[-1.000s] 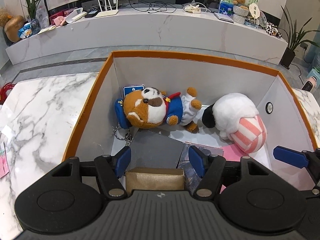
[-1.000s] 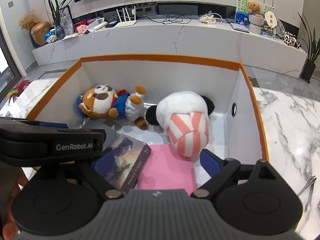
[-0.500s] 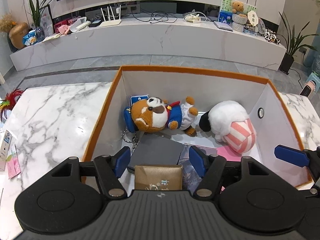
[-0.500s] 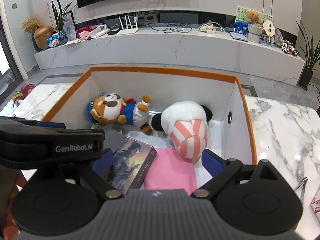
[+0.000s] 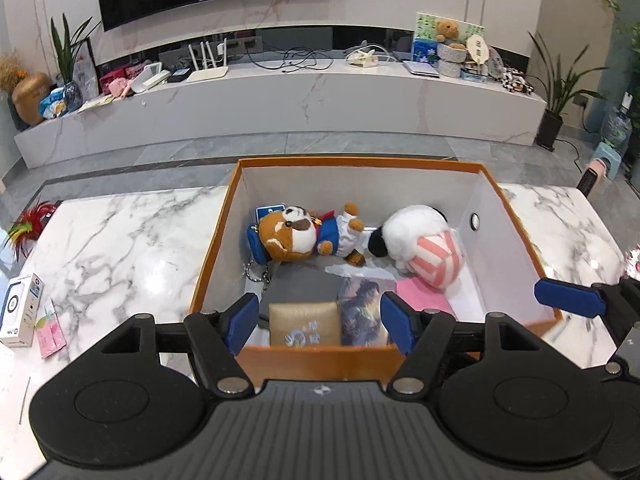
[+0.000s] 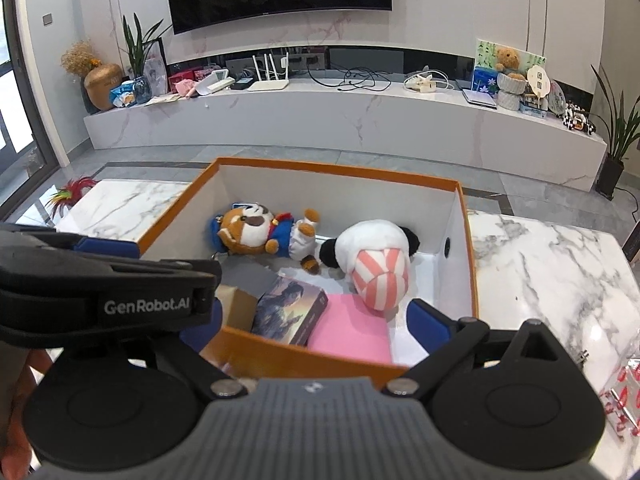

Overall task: Organize objects
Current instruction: 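Open both tools and withdraw them from the orange box, then grasp the crocheted bunny plush with the left tool while the right tool grasps the orange ball, then lift and carry the bunny plush and orange ball over the orange box with both tools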

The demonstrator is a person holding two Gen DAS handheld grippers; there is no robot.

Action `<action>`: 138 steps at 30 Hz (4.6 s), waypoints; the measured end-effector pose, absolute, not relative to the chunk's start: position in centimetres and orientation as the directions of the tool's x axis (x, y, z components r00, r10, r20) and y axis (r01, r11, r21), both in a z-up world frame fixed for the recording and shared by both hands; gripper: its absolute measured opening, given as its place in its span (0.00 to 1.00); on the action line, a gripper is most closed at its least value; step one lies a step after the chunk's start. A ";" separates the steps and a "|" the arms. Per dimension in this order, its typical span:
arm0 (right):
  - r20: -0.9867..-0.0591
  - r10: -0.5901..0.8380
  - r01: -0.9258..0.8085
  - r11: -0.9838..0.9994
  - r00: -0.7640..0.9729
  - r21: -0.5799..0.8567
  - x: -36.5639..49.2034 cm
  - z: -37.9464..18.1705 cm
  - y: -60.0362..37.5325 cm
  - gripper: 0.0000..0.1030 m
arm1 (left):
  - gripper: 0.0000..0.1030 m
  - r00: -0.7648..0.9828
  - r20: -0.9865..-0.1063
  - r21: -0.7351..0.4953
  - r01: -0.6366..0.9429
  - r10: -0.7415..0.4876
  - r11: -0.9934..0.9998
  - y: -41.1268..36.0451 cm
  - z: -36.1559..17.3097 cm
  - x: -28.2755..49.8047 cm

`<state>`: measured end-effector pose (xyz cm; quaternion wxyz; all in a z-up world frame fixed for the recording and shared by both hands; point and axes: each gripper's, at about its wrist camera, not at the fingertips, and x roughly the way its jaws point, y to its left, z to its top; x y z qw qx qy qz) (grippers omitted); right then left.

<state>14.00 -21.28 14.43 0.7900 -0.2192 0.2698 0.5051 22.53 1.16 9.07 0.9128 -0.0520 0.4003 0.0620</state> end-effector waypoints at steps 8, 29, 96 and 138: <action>-0.693 0.709 -0.990 0.130 0.131 -0.055 12.9 14.1 -26.0 0.96 | 0.78 0.658 -0.751 -0.179 -0.115 -0.060 0.977 0.9 7.1 18.7; -0.790 0.599 -0.945 0.315 0.128 0.086 20.5 6.7 -28.0 0.97 | 0.78 0.600 -0.789 -0.311 -0.210 -0.129 0.927 1.4 -0.4 19.1; -0.749 0.646 -0.976 0.025 -0.150 0.217 20.1 9.3 -29.7 0.51 | 0.72 0.679 -0.702 -0.517 -0.277 -0.215 0.810 2.3 3.3 15.0; -0.652 0.755 -0.970 0.103 -0.068 0.221 19.1 11.0 -19.2 0.52 | 0.72 0.801 -0.595 -0.387 -0.351 0.060 0.853 4.7 5.6 25.4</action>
